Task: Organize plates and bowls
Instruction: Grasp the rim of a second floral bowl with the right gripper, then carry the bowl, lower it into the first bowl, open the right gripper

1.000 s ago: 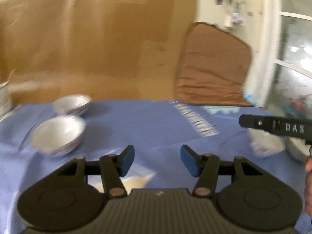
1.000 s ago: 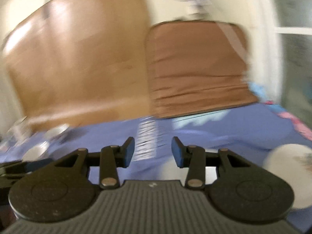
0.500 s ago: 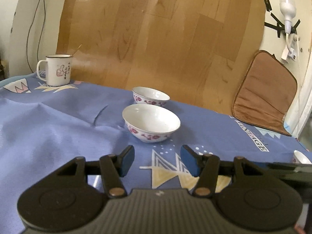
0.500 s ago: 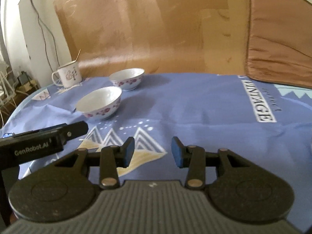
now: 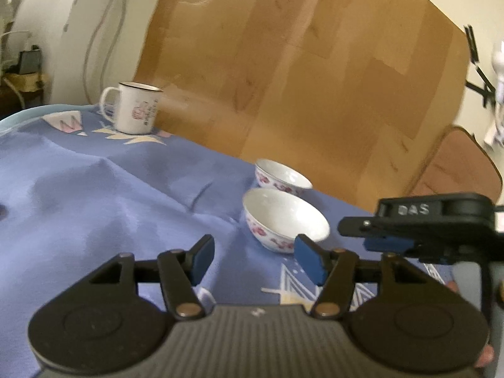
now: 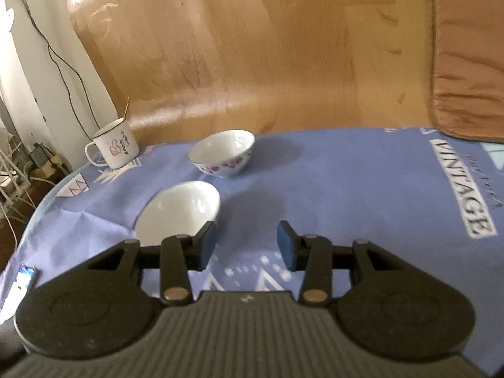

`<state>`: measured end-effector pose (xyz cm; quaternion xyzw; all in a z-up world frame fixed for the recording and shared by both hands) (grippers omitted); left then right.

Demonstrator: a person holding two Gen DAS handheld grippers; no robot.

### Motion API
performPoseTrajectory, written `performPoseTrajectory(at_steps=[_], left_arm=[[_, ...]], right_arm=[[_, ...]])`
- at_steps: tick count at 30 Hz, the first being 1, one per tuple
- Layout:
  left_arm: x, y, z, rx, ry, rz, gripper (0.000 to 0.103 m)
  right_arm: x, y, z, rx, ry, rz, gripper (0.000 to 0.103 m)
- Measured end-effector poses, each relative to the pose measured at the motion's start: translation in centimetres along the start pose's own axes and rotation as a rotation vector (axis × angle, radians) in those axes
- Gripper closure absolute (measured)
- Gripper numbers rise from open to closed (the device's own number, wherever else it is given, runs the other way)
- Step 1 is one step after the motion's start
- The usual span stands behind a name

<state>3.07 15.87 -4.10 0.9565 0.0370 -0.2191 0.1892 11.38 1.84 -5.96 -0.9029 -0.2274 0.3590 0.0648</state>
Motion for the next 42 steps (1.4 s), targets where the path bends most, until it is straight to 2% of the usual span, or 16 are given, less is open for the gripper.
performPoseTrajectory(at_steps=[7,8,9,10,11,13,16,19,24,26,27,29,30,35,38,42], left_arm=[[0.1,-1.2,-0.4,-0.052,0.011,-0.031,0.044],[0.1,-1.3,-0.5,-0.054,0.011,-0.032,0.044],[0.1,-1.3,-0.5,-0.055,0.010,-0.031,0.043],[0.2,-1.3,-0.5,-0.056,0.008,-0.029,0.043],[0.1,-1.3,-0.4,-0.057,0.007,-0.026,0.043],[0.2,-1.2,-0.4,-0.060,0.002,-0.016,0.042],[0.3,-0.7,-0.2,-0.053,-0.015,0.026,0.041],[0.3,0.7,0.2,-0.023,-0.041,0.110,0.041],[0.5,4.7,1.8,0.064,-0.134,0.220,0.046],[1.2,6.2,2.8,0.065,-0.204,0.246,0.054],[1.5,6.8,3.3,0.066,-0.236,0.250,0.062],[2.5,8.0,4.6,0.068,-0.318,0.260,0.086],[2.9,8.3,5.0,0.067,-0.346,0.243,0.091],[2.8,11.7,4.7,0.021,-0.383,0.311,0.092],[2.2,16.5,4.6,0.071,-0.397,0.387,0.092],[1.8,24.0,5.9,0.165,-0.441,0.488,0.092]], right_arm=[[3.5,-1.6,-0.1,0.044,-0.097,-0.047,0.057],[4.1,-1.9,0.1,0.037,-0.117,-0.051,0.059],[4.7,-2.2,0.4,0.028,-0.140,-0.049,0.067],[5.0,-2.2,0.6,0.025,-0.157,-0.039,0.086],[4.9,-2.0,0.7,0.028,-0.159,-0.028,0.092],[4.0,-1.9,0.7,0.047,-0.153,-0.057,0.095],[1.9,-0.9,0.9,0.050,-0.142,-0.058,0.096],[-0.5,0.8,1.9,0.057,-0.147,-0.059,0.096],[-3.4,3.9,3.7,0.111,-0.171,-0.068,0.096],[-4.1,4.6,4.0,0.134,-0.175,-0.076,0.095],[-4.3,4.8,4.0,0.141,-0.175,-0.079,0.095],[-4.5,5.1,4.0,0.147,-0.173,-0.078,0.095],[-4.6,5.2,4.1,0.150,-0.170,-0.077,0.095],[-7.3,7.6,3.3,0.153,-0.102,-0.049,0.094],[-10.2,10.1,2.3,0.150,-0.015,-0.002,0.094],[-15.5,14.5,1.8,0.132,0.137,0.134,0.094]])
Point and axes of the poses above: each gripper's, at about its wrist camera, not at the fingertips, and x roughly the way its jaws point, y to its right, z to its underside, the point moved 10 cm from there along x, roughly the way its jaws point, and after that the axes turned 2 degrees about -y, right-handed, at the moved point
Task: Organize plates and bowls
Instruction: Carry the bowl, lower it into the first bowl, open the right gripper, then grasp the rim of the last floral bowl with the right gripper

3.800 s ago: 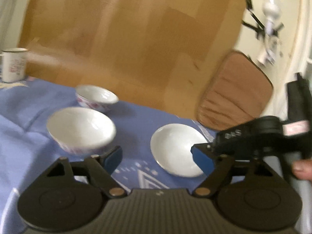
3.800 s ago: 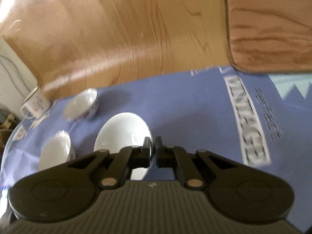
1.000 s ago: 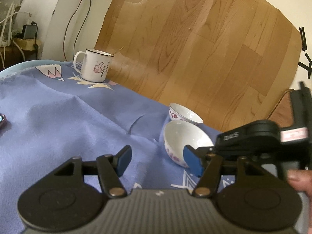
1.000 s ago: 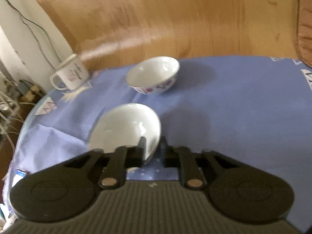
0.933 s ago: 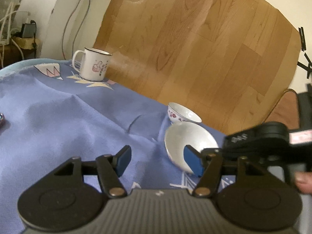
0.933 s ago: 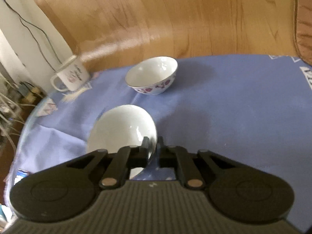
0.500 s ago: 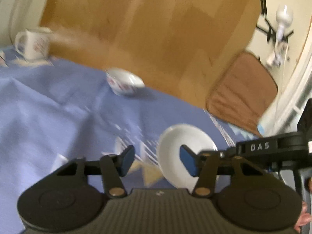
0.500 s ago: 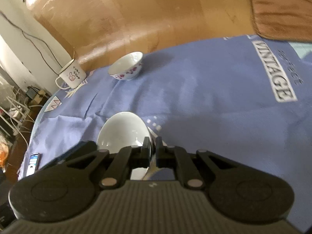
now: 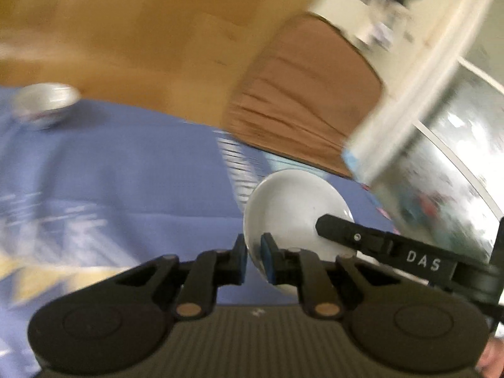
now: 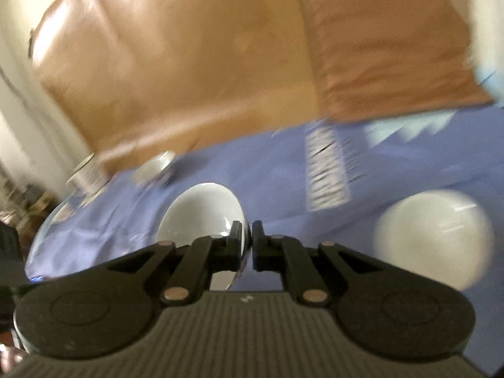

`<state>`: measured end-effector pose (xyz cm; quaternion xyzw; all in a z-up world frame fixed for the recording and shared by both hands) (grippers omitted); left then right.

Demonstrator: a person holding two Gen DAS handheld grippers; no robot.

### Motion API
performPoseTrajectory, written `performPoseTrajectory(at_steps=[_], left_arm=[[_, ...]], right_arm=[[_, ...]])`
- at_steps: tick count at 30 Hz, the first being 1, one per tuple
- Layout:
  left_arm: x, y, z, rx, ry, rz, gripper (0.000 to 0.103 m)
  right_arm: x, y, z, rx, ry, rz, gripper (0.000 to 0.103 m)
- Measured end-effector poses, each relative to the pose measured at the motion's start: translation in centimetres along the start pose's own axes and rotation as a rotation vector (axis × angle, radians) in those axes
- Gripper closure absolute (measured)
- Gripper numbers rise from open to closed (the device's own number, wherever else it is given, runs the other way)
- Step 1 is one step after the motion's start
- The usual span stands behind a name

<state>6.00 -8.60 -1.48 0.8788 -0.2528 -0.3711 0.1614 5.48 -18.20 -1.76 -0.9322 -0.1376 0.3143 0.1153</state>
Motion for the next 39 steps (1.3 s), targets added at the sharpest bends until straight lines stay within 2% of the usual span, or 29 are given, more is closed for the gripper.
performPoseTrajectory(at_steps=[4,8,10,11,12,13,14,15,16,18,22,26,30,35,39], left_arm=[[3.9,5.5,0.3,0.088,-0.059,0.047,0.092],[7.1,8.1,1.3,0.137,-0.121,0.035,0.091],[8.1,8.5,1.5,0.162,-0.127,0.008,0.089],[8.3,8.5,1.6,0.172,-0.123,-0.011,0.085],[8.5,8.4,1.5,0.177,-0.122,-0.013,0.079],[8.0,8.5,1.4,0.176,-0.111,-0.001,0.077],[7.5,8.5,1.2,0.182,-0.094,0.000,0.074],[7.3,8.6,0.7,0.193,-0.078,-0.018,0.064],[6.6,8.4,0.3,0.207,-0.050,-0.035,0.062],[5.6,7.9,-0.5,0.214,-0.016,-0.045,0.062],[3.3,4.6,-1.8,0.180,0.032,-0.086,0.062],[1.1,-1.5,-2.6,0.117,0.068,-0.171,0.062],[-1.7,-9.3,-3.3,0.051,0.103,-0.302,0.062],[-4.9,-18.5,-3.9,0.037,0.133,-0.585,0.062],[-6.7,-22.5,-4.5,-0.031,0.164,-0.632,0.062]], right_arm=[[-3.4,5.4,-0.5,0.015,0.103,0.130,0.094],[-4.1,9.7,0.1,0.044,0.118,0.226,0.094],[-3.8,11.1,0.5,0.069,0.115,0.238,0.094],[-3.6,11.5,0.6,0.081,0.112,0.236,0.090],[-3.3,11.6,0.8,0.088,0.111,0.241,0.089],[-3.1,11.7,0.9,0.089,0.116,0.251,0.085],[-3.0,11.7,0.9,0.084,0.127,0.262,0.077],[-3.0,11.6,0.8,0.081,0.140,0.271,0.072],[-3.1,11.7,0.7,0.084,0.156,0.280,0.065],[-3.5,11.8,0.2,0.093,0.190,0.290,0.063],[-4.1,10.7,-0.4,0.101,0.220,0.252,0.063],[-2.9,7.4,-0.9,0.057,0.203,0.175,0.063],[-0.6,2.7,-0.4,-0.002,0.135,0.076,0.063],[3.5,-3.1,0.7,-0.043,0.021,-0.030,0.064],[6.1,-7.2,1.6,-0.099,-0.025,-0.065,0.063]])
Point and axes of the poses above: each gripper's, at about its wrist camera, not at the fingertips, and x roughly the way its jaws point, y to its right, z to its underside, the point moved 10 cm from there along x, roughly the way its jaws point, and after that the axes turned 2 degrees about -y, right-handed, at the moved point
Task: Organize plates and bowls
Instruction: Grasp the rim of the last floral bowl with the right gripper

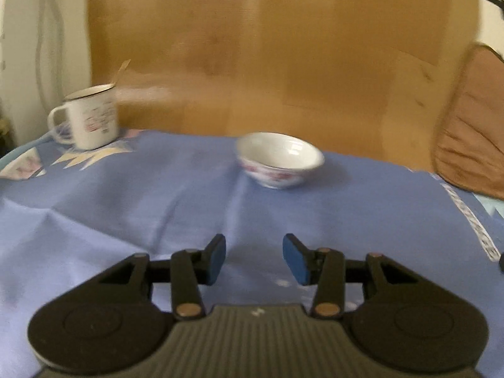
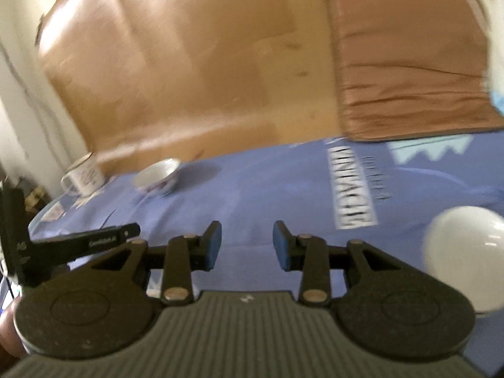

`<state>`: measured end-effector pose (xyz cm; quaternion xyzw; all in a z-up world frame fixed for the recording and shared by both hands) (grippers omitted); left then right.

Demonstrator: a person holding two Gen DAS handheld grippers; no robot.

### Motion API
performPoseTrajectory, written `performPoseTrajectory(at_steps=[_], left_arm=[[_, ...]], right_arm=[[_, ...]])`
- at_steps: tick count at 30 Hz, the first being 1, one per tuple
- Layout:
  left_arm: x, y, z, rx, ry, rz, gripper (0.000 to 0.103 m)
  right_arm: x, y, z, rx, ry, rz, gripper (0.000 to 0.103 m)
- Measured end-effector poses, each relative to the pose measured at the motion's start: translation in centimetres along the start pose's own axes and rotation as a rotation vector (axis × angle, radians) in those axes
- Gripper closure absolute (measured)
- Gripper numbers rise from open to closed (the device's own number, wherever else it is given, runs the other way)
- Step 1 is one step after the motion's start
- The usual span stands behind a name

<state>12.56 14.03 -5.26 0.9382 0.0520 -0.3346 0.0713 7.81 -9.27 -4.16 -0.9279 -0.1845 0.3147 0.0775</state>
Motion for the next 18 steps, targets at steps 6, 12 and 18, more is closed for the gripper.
performPoseTrajectory(at_steps=[6,12,18], left_arm=[[1.3,-2.3,-0.5,-0.105,0.024,0.012,0.057],[1.3,-3.1,-0.5,-0.128,0.009,0.005,0.057],[1.6,-3.4,-0.4,-0.126,0.005,0.001,0.057]], right_arm=[[4.9,-4.0,-1.5,-0.020,-0.078,-0.036,0.063],[9.9,-6.6,-4.6,0.030,-0.150,-0.064,0.063],[15.2,-9.0,-6.5,0.050,-0.237,-0.056,0.055]])
Point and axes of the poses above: each gripper's, at about its wrist camera, not at the fingertips, and x roughly the way its jaws point, y to its right, z to its underside, the point moved 10 cm from there along x, roughly the way its jaws point, and after that the axes turned 2 degrees about -y, right-handed, at the moved point
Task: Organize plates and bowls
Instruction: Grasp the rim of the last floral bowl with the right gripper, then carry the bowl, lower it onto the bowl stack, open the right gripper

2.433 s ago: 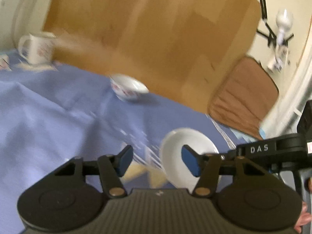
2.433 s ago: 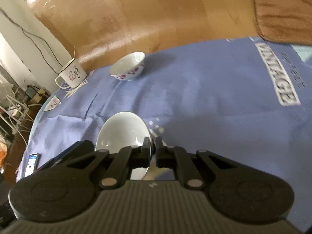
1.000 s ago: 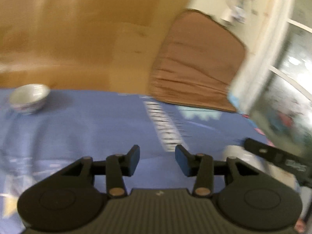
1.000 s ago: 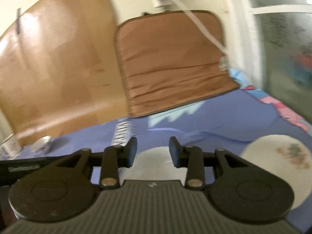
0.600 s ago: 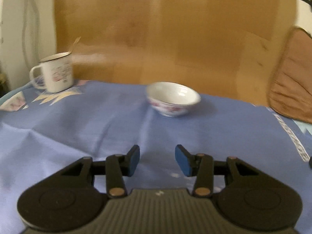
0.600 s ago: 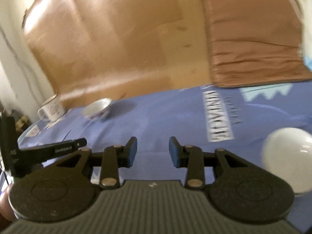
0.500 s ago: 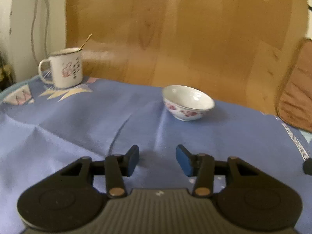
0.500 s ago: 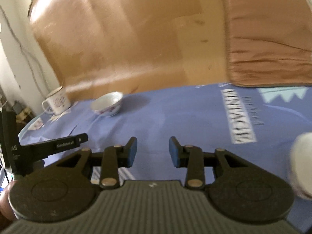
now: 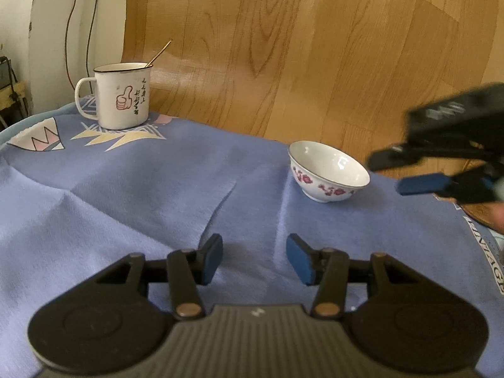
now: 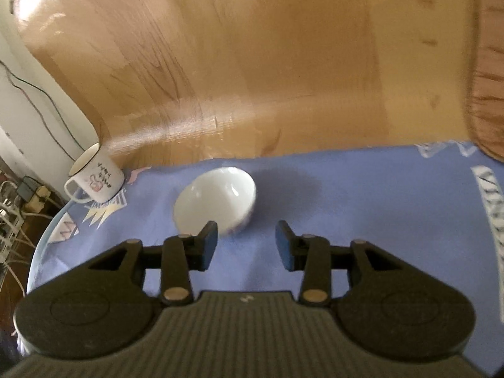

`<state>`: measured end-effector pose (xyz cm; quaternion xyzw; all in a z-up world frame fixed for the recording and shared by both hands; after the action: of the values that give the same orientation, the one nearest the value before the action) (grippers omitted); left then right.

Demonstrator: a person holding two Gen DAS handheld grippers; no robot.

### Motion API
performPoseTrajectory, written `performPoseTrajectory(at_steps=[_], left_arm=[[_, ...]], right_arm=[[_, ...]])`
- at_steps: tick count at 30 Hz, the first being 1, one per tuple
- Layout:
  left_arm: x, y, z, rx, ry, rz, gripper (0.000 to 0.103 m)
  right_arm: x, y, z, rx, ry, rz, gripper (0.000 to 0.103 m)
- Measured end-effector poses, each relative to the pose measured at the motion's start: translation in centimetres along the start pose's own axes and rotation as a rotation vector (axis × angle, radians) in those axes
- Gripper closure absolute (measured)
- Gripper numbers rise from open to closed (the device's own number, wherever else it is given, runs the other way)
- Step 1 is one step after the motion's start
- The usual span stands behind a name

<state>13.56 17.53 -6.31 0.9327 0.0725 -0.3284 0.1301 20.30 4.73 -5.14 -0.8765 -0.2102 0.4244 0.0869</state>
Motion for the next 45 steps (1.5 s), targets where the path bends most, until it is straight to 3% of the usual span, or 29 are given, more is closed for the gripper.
performPoseTrajectory(at_steps=[2,9,10,11,17,20,25,31,33,36,40,45], left_arm=[[0.0,-0.2,-0.1,-0.011,-0.001,0.002,0.057],[0.1,-0.6,-0.3,-0.031,-0.006,0.007,0.054],[0.1,-0.6,-0.4,-0.033,-0.006,0.009,0.054],[0.1,-0.6,-0.4,-0.035,-0.006,0.011,0.054],[0.2,-1.0,-0.7,-0.058,0.000,0.022,0.054],[-0.2,-1.4,-1.1,-0.110,0.013,0.076,0.053],[-1.0,-0.9,-1.6,-0.185,0.025,0.254,0.049],[-0.5,3.1,0.2,-0.028,-0.052,0.349,0.049],[-0.3,4.8,1.3,0.040,-0.089,0.391,0.053],[-1.2,7.2,2.5,0.136,-0.096,0.471,0.089],[-2.8,10.0,4.0,0.174,-0.111,0.511,0.089],[-5.2,15.4,4.9,0.144,-0.159,0.606,0.089]], right_arm=[[1.5,-0.2,-0.4,0.004,-0.019,0.025,0.050],[5.5,-0.4,-0.3,-0.037,-0.089,0.096,0.051],[5.8,-0.4,0.1,-0.037,-0.099,0.093,0.058],[6.0,-0.4,0.3,-0.037,-0.107,0.091,0.074],[5.5,-0.8,-0.2,-0.034,-0.070,0.076,0.090],[4.3,-0.7,-0.2,-0.011,-0.066,0.052,0.094],[2.0,0.5,1.7,0.060,-0.104,-0.006,0.094],[-2.4,3.0,5.6,0.183,-0.161,-0.111,0.093],[-4.1,3.7,6.8,0.203,-0.159,-0.124,0.093],[-5.9,4.7,8.4,0.233,-0.151,-0.140,0.090],[-8.3,6.4,10.2,0.229,-0.102,-0.113,0.089],[-13.2,8.6,10.9,0.138,0.042,-0.049,0.090]])
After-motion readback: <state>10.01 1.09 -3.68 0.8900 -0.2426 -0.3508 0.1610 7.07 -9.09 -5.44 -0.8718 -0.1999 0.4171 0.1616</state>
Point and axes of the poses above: each gripper's, at about its wrist camera, not at the fingertips, and x roughly the way its jaws point, y to its right, z to its underside, the point moved 10 cm from there along x, roughly the way its jaws point, and after that the axes turned 2 degrees about -y, right-handed, at the moved point
